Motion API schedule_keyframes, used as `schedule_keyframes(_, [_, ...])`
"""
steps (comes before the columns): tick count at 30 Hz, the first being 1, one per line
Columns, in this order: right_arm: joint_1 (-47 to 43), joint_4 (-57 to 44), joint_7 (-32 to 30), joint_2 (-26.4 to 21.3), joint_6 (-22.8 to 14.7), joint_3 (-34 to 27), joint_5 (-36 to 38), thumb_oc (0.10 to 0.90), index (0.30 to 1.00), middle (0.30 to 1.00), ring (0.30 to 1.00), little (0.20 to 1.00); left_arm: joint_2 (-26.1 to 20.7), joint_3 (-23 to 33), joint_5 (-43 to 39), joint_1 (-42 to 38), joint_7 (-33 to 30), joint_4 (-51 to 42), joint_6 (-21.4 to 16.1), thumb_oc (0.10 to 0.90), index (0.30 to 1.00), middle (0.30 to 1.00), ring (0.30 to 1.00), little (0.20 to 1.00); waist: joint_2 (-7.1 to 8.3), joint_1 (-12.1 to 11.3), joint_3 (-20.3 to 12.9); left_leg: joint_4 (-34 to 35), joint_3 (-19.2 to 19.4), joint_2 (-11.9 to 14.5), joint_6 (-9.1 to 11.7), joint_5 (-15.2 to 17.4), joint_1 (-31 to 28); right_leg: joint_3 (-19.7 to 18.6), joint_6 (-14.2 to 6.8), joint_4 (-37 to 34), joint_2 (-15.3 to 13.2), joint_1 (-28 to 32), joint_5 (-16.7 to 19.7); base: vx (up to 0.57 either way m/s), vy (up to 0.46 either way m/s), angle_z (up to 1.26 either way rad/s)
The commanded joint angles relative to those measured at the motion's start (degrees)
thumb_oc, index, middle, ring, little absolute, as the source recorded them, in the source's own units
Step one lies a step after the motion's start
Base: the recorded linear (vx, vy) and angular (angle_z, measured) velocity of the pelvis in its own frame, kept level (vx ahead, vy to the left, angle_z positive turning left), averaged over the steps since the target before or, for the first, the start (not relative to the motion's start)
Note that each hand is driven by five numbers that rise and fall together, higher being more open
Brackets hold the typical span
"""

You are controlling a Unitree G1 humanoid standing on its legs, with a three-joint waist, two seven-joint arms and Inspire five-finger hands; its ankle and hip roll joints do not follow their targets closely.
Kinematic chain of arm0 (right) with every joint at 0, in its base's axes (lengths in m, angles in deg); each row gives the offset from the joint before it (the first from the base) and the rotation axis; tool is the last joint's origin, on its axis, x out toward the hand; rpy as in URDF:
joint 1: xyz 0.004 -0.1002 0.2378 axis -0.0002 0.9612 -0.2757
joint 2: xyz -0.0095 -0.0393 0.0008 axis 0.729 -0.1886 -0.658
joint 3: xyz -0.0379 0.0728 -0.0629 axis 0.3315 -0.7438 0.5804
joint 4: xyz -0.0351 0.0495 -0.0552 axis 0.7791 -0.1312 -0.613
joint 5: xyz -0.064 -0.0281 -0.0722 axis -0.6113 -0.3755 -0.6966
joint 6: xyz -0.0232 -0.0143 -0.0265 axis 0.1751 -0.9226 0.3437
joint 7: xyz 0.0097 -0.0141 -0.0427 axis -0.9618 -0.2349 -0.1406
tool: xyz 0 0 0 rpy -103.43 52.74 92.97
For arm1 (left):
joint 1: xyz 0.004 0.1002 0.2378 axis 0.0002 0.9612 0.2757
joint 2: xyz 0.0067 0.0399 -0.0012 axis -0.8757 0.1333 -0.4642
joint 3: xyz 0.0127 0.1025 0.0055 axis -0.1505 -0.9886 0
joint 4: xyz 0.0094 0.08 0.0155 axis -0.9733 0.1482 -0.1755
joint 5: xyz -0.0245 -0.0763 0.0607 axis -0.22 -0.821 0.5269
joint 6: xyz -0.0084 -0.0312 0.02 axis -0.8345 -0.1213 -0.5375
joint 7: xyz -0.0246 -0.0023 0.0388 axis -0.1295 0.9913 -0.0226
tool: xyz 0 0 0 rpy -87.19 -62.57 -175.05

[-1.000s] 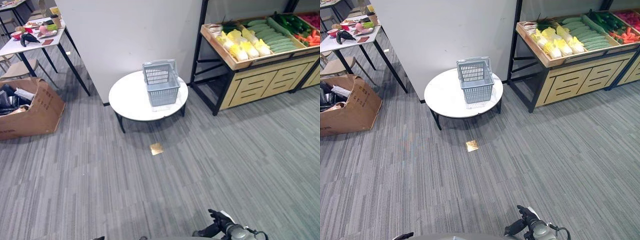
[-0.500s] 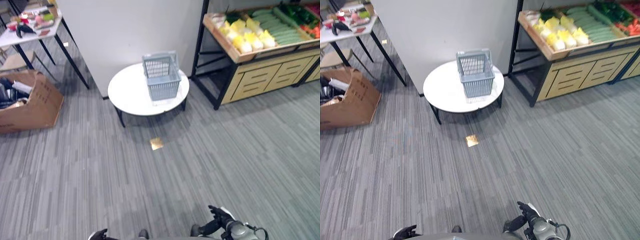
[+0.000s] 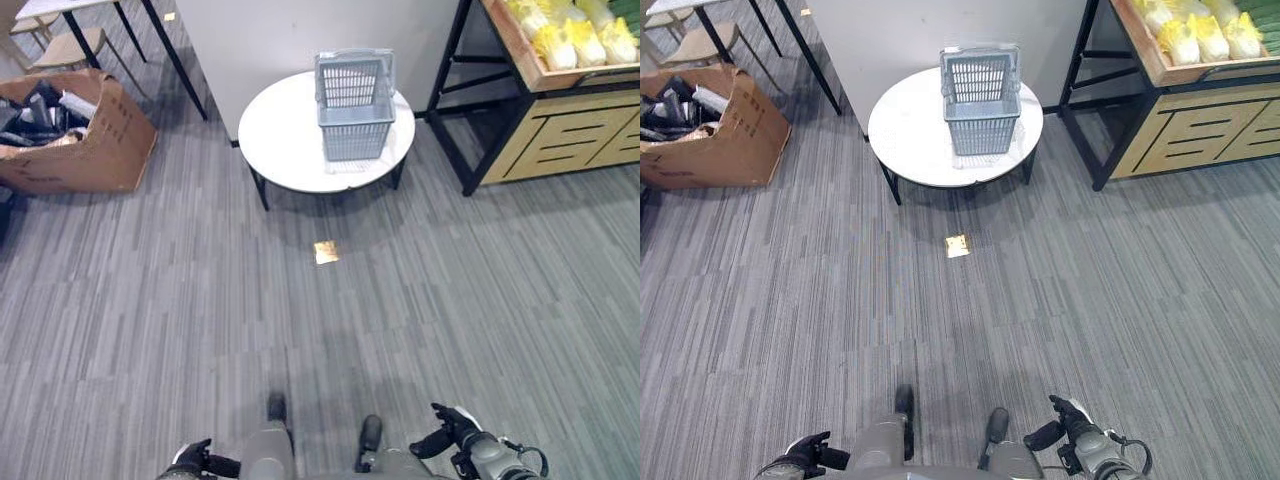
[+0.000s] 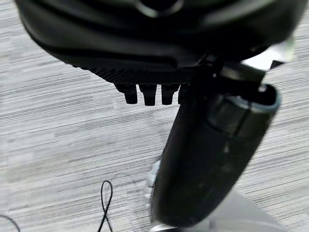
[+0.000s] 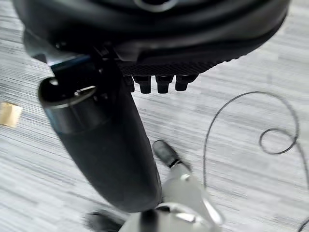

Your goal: Get the vegetables into the basket

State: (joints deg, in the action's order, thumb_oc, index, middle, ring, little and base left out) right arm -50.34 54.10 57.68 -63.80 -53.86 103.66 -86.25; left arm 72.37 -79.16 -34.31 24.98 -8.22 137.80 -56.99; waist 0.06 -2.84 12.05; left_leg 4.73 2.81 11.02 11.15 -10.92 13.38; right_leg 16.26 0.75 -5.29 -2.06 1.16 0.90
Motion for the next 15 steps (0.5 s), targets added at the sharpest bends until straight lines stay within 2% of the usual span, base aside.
schedule_keyframes(1, [1.39, -0.55, 0.14, -0.88, -1.28, 0.74, 1.66, 0.9, 1.0, 1.0, 1.0, 1.0, -2.12, -0.17, 0.18, 0.01, -0.22, 0.4, -1.04, 0.9, 1.0, 1.0, 1.0, 1.0, -0.15, -0.48, -2.26, -0.71, 0.61, 0.86, -1.18, -4.66, 1.83, -4.5, -6.78, 3.41, -3.2, 6.03, -4.82, 0.29, 0.159, -0.55])
schedule_keyframes(4, [1.43, -0.44, 0.3, -0.35, -1.28, 0.53, 1.43, 0.9, 1.0, 1.0, 1.0, 1.0, -1.95, 0.44, 0.31, 0.84, -0.06, 0.6, -1.1, 0.9, 1.0, 1.0, 1.0, 1.0, 0.15, -1.05, -3.17, -0.79, 1.08, 0.91, -1.69, -4.09, 0.72, -6.56, -7.33, 3.63, -3.46, 7.44, -5.87, 0.27, 0.224, -0.6])
schedule_keyframes(7, [2.39, -0.68, -0.3, 1.41, -1.51, 1.28, -0.24, 0.9, 1.0, 1.0, 1.0, 1.0, -2.88, 0.73, 0.8, 0.68, -0.61, 1.07, -1.07, 0.9, 1.0, 1.0, 1.0, 1.0, 2.25, -1.04, -4.34, -1.64, 3.07, -0.07, -3.53, -2.31, -0.58, -8.02, -8.94, 6.31, -6.01, 7.17, -5.65, 0.2, 0.225, -0.76])
schedule_keyframes(8, [2.39, -0.69, -0.3, 1.43, -1.5, 1.27, -0.24, 0.9, 1.0, 1.0, 1.0, 1.0, -2.9, 0.73, 0.8, 0.67, -0.6, 1.08, -1.08, 0.9, 1.0, 1.0, 1.0, 1.0, 2.31, -1.08, -4.34, -1.68, 3.14, -0.12, -3.55, -2.26, -0.58, -8.07, -8.98, 6.34, -6.08, 7.14, -5.67, 0.17, 0.289, -0.33])
schedule_keyframes(10, [2.4, -1.95, -0.76, 2.41, -1.59, 2.21, -1.99, 0.9, 1.0, 1.0, 1.0, 1.0, -3.99, -0.12, 1.89, -0.12, -1.13, 0.78, -1.09, 0.9, 1.0, 1.0, 1.0, 1.0, 4.76, -0.62, -4.76, -4.13, 5.21, -3.24, -6.62, 1.46, -0.65, -10.62, -11.65, 10.96, -9.58, 3.46, 1.35, 0.18, 0.385, 0.01])
schedule_keyframes(11, [2.4, -1.95, -0.76, 2.42, -1.58, 2.21, -1.99, 0.9, 1.0, 1.0, 1.0, 1.0, -4.01, -0.12, 1.89, -0.12, -1.13, 0.78, -1.09, 0.9, 1.0, 1.0, 1.0, 1.0, 4.8, -0.67, -4.8, -4.19, 5.27, -3.26, -6.64, 1.51, -0.61, -10.68, -11.68, 10.98, -9.63, 3.39, 1.34, 0.1, 0.281, -0.05])
schedule_keyframes(12, [2.26, -2.82, -0.68, 2.5, -1.63, 2.95, -2.68, 0.9, 1.0, 1.0, 1.0, 1.0, -4.17, -0.06, 1.89, -0.22, -1.07, 0.5, -1.17, 0.9, 1.0, 1.0, 1.0, 1.0, 5.23, -0.69, -4.74, -4.92, 5.56, -4.01, -7.31, 2.61, -0.63, -10.68, -12.08, 12.22, -10.32, 2.66, 2.92, 0.08, 0.198, -0.25])
schedule_keyframes(15, [1.34, -3.81, -0.62, 3.02, -1.87, 3.76, -2.94, 0.9, 1.0, 1.0, 1.0, 1.0, -4.87, 0.43, 1.39, -0.54, -1.01, 0.14, -1.14, 0.9, 1.0, 1.0, 1.0, 1.0, 5.41, -0.88, -3.98, -6.29, 5.57, -5.86, -9.51, 5.28, -1.45, -11.14, -12.4, 21.7, -10.87, -2.12, 7.65, 0.13, 0.302, -0.32])
